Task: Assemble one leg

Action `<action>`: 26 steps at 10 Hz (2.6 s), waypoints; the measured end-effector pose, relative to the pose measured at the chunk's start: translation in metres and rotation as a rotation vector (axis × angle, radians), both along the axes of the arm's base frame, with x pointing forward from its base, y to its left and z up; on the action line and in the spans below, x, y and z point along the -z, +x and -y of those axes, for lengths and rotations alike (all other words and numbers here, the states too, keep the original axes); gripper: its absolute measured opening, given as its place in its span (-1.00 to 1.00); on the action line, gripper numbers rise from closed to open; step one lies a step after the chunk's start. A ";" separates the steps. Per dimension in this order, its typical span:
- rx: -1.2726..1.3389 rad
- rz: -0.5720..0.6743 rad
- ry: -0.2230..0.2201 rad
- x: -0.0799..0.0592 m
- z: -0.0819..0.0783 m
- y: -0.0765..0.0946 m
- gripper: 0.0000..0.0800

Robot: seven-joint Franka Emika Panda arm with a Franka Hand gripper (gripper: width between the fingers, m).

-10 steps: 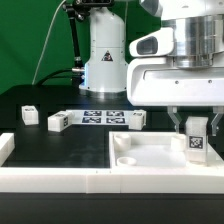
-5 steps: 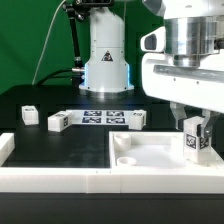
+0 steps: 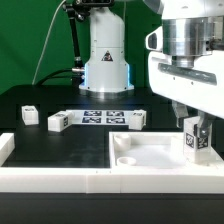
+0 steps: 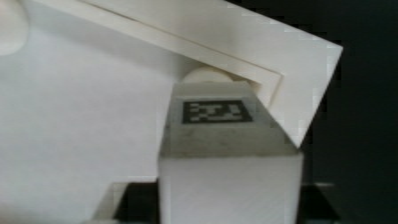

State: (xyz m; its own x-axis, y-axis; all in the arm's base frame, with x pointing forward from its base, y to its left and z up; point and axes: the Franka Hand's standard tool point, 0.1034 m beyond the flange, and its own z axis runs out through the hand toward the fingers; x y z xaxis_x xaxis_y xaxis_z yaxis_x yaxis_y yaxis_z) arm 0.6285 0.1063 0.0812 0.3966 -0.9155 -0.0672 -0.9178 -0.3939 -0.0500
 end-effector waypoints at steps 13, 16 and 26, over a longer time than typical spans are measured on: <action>-1.337 0.054 -0.079 0.001 -0.008 -0.005 0.62; -1.339 0.053 -0.079 0.001 -0.008 -0.005 0.10; -0.656 0.027 -0.050 0.003 -0.012 -0.006 -0.27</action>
Offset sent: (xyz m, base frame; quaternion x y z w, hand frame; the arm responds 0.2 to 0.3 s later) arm -0.0023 0.0063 0.0001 0.0155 -0.0082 -0.2957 0.9551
